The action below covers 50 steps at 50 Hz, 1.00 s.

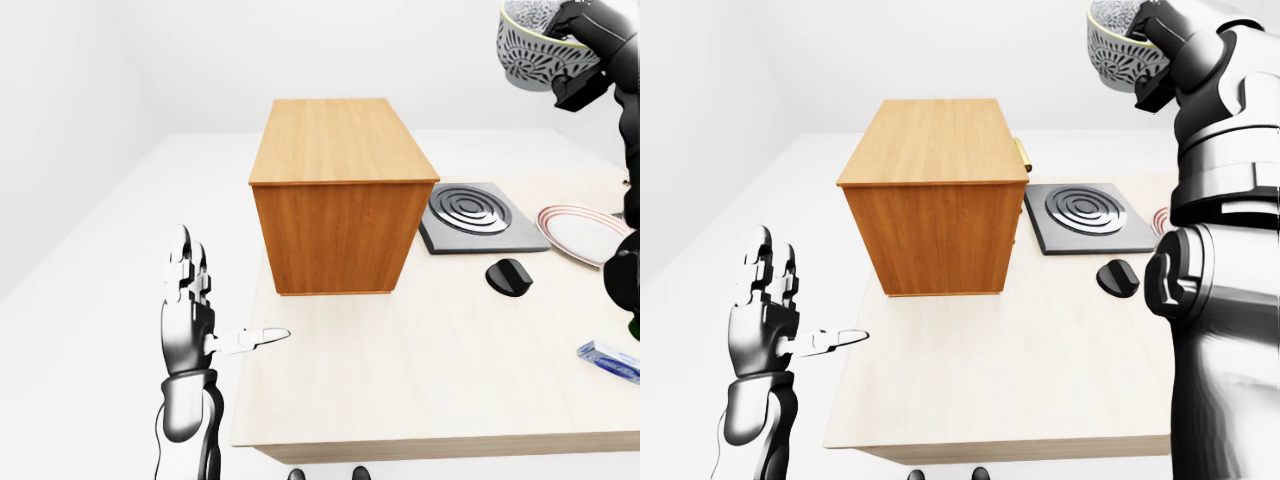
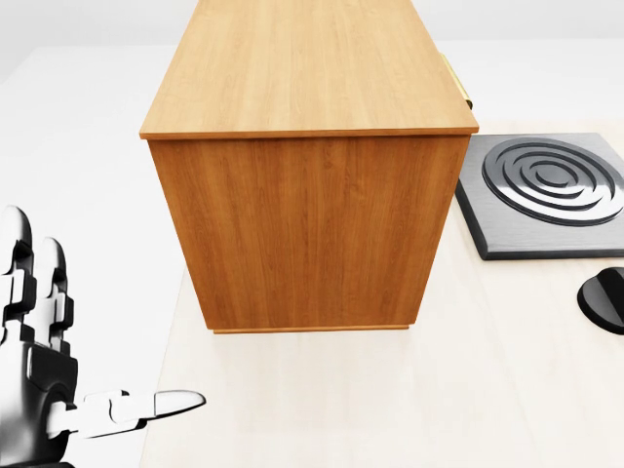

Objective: Put the bowl on the top of the cabinet.

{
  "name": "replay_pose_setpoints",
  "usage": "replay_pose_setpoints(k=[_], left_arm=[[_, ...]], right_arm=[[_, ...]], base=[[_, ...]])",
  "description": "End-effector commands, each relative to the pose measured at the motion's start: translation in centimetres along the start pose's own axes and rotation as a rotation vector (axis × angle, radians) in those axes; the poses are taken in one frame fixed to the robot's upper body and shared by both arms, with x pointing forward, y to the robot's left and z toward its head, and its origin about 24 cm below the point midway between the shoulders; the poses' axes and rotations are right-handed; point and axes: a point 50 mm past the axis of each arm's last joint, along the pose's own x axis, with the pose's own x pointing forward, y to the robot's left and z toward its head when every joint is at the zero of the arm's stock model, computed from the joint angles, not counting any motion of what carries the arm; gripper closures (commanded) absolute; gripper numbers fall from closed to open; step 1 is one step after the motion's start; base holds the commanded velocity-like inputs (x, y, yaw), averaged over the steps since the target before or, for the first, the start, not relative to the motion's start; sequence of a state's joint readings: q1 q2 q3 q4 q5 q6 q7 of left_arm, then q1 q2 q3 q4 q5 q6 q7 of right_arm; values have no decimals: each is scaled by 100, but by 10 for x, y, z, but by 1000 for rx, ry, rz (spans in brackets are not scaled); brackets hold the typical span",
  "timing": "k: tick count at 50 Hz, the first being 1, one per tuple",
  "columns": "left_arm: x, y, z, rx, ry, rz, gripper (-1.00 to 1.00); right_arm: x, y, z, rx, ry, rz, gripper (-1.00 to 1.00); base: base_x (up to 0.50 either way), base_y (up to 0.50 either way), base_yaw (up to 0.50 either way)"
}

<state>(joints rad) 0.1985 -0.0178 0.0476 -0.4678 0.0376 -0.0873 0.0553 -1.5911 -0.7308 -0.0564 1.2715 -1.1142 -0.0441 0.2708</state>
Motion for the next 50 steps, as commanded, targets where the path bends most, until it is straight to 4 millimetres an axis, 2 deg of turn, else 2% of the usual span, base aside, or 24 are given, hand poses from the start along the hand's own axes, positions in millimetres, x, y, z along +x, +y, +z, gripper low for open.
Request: replay_pose_setpoints(k=[1,6,12,21,31,50], left_arm=[[2,1,0,-2,-2,5,-100],[2,1,-2,-5,4,3,-100],[1,0,-2,-5,7,-2,-100],[0,0,-3,-10,14,-18,-100],[-2,-2,-6,-14,31,-36,-100],[-2,-2,-4,-18,23,-42,-100]], right_arm=[[-4,-42,36,-68,-37,-99,100],[-5,-45,52,-43,-65,-123,100],[-3,-36,75,-40,-119,-107,100],[-8,-20,129,6,-260,-83,100],[-17,-7,173,18,-377,-45,100],[-24,17,198,23,-454,-1,100]], base=[[0,0,0],[0,0,0],[0,0,0],[0,0,0],[0,0,0],[0,0,0]])
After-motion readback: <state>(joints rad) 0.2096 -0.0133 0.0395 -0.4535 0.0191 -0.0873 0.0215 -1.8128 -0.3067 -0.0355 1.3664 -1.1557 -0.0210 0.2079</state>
